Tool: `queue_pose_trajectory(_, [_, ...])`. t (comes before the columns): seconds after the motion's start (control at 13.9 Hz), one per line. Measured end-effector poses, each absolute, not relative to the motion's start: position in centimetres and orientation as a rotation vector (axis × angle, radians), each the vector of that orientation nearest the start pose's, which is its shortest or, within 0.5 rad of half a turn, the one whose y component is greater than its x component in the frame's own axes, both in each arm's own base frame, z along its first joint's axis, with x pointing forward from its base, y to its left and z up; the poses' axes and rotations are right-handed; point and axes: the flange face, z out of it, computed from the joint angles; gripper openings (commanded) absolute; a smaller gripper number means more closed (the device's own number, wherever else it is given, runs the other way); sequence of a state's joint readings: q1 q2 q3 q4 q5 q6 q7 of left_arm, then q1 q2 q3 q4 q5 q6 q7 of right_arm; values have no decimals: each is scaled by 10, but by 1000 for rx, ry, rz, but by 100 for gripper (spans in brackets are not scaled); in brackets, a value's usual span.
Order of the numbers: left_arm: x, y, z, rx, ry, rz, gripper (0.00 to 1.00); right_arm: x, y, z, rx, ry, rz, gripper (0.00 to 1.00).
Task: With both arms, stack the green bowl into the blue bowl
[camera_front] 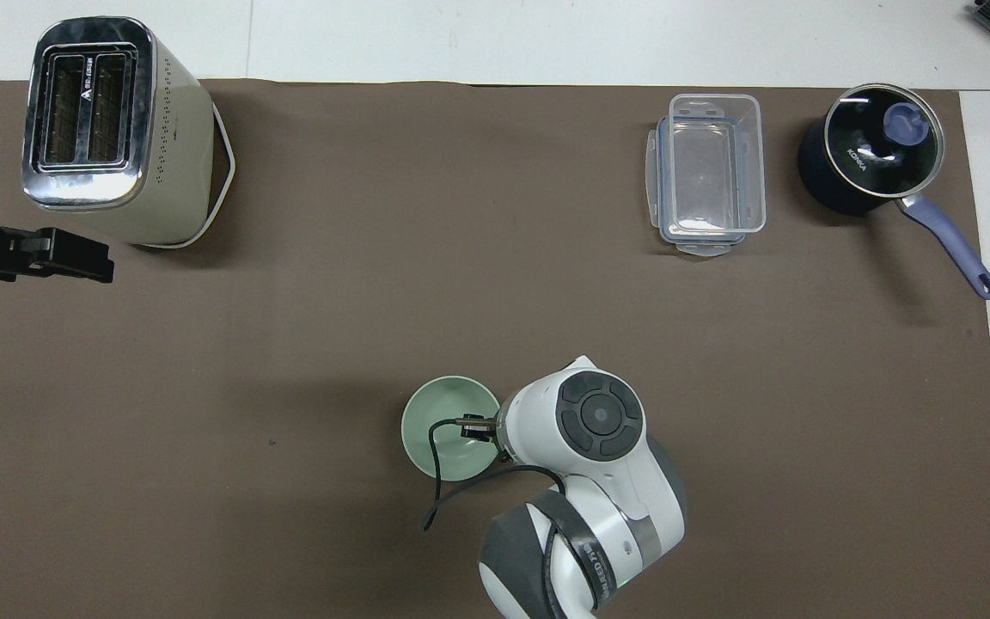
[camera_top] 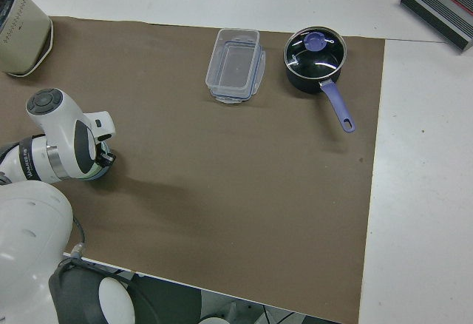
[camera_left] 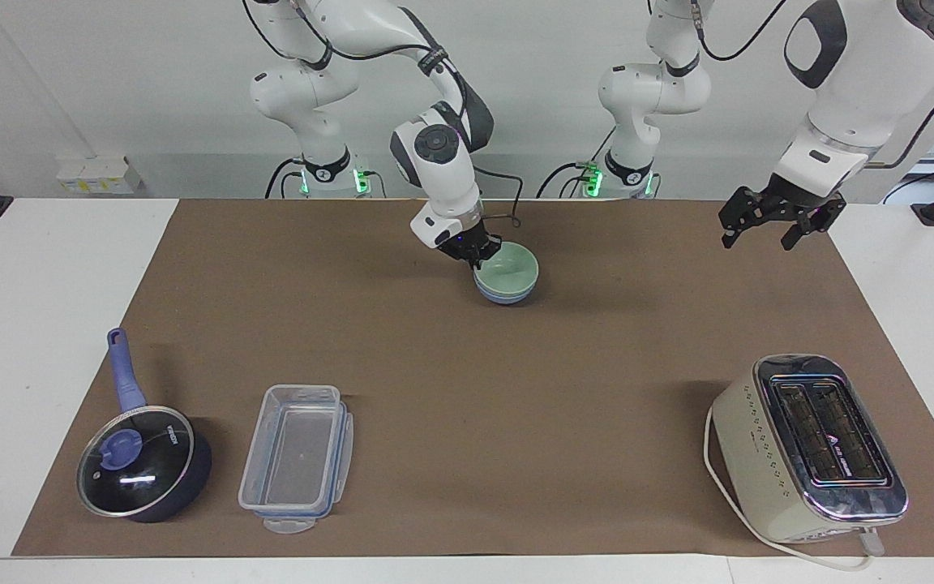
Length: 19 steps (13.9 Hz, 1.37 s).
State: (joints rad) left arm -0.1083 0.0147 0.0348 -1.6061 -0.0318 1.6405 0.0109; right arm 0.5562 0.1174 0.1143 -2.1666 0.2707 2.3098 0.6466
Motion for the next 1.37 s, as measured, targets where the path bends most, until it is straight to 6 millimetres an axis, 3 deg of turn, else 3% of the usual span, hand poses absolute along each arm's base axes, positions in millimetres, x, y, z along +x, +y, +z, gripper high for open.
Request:
queue_pose_trajectory(0.14, [563, -45, 606, -3171, 131, -30, 100, 433, 346, 350, -2949, 235, 188, 35])
queue_pose_trajectory(0.29, [563, -45, 606, -3171, 131, -30, 100, 438, 340, 366, -2938, 248, 170, 52])
queue_pose_trajectory(0.36, [563, -45, 606, -3171, 131, -30, 100, 442, 332, 377, -2932, 263, 159, 55])
queue_pose_trajectory(0.43, [563, -45, 606, -3171, 131, -30, 100, 447, 322, 391, -2932, 278, 148, 62])
queue_pose_trajectory(0.5, [563, -45, 606, -3171, 131, -30, 100, 451, 309, 406, -2941, 291, 134, 79])
queue_pose_trajectory(0.58, [563, -45, 606, -3171, 131, -30, 100, 456, 292, 420, -2957, 297, 110, 89])
queue_pose_trajectory(0.86, [563, -45, 606, -3171, 131, -30, 100, 478, 206, 474, -2995, 288, -17, 100])
queue_pose_trajectory(1.22, [563, -45, 606, -3171, 131, -30, 100, 516, 71, 545, -3047, 239, -113, 100])
queue_pose_trajectory(1.37, [563, -45, 606, -3171, 131, -30, 100, 526, 44, 575, -3092, 247, -140, 100])
